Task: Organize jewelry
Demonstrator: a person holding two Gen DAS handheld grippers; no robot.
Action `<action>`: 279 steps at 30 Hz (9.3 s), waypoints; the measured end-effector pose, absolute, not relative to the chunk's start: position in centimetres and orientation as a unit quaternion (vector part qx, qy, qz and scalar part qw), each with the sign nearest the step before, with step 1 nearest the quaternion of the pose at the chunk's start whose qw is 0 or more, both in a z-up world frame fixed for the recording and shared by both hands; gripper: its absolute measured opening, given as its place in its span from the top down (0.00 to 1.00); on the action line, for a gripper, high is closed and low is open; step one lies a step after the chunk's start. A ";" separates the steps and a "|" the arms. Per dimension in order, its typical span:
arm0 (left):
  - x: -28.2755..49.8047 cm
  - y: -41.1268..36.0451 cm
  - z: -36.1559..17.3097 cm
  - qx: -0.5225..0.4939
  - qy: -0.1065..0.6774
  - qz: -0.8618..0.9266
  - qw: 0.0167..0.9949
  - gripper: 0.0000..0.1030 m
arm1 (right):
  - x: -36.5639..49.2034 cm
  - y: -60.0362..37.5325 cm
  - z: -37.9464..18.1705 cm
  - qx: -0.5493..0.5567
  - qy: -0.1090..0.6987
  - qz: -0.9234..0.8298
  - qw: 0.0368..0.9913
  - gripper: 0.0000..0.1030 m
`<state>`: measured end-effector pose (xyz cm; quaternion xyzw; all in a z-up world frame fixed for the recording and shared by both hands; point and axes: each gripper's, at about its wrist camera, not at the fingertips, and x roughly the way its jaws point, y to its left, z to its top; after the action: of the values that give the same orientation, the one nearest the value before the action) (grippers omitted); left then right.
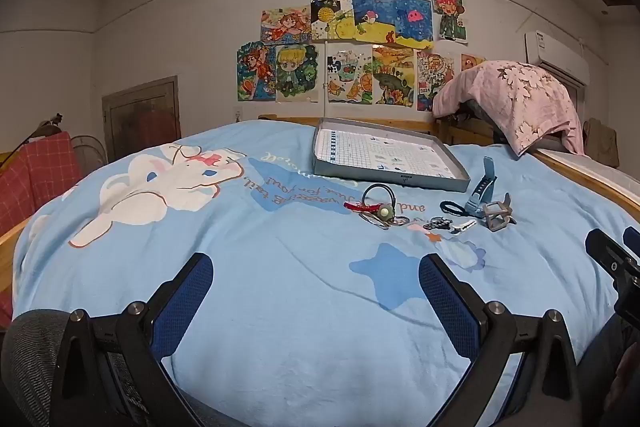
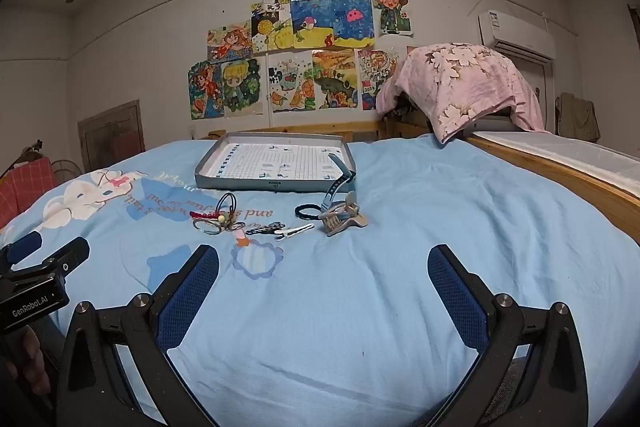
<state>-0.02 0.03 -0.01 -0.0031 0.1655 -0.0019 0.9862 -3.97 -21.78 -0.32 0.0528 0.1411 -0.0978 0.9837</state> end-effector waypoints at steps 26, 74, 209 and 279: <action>-0.3 -0.8 -0.2 0.006 0.169 -0.002 0.986 0.00 | -4.0 -21.8 -0.3 0.054 0.142 -0.098 0.984 0.01; -0.2 -0.7 -0.2 0.009 0.168 -0.003 0.986 0.00 | -4.0 -21.9 -0.4 0.055 0.143 -0.097 0.983 0.01; 23.9 -3.9 -4.1 -0.049 0.410 -0.201 0.888 0.97 | 22.6 -22.0 -5.1 0.112 0.402 0.117 0.901 0.94; 32.2 -1.2 4.8 -0.069 0.220 -0.057 0.971 0.00 | 30.3 -23.7 4.7 0.096 0.234 0.011 0.968 0.12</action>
<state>32.22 -1.17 4.84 -0.0689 0.2203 -0.0570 0.9713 30.30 -23.69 4.73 0.0957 0.2336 0.0105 0.9676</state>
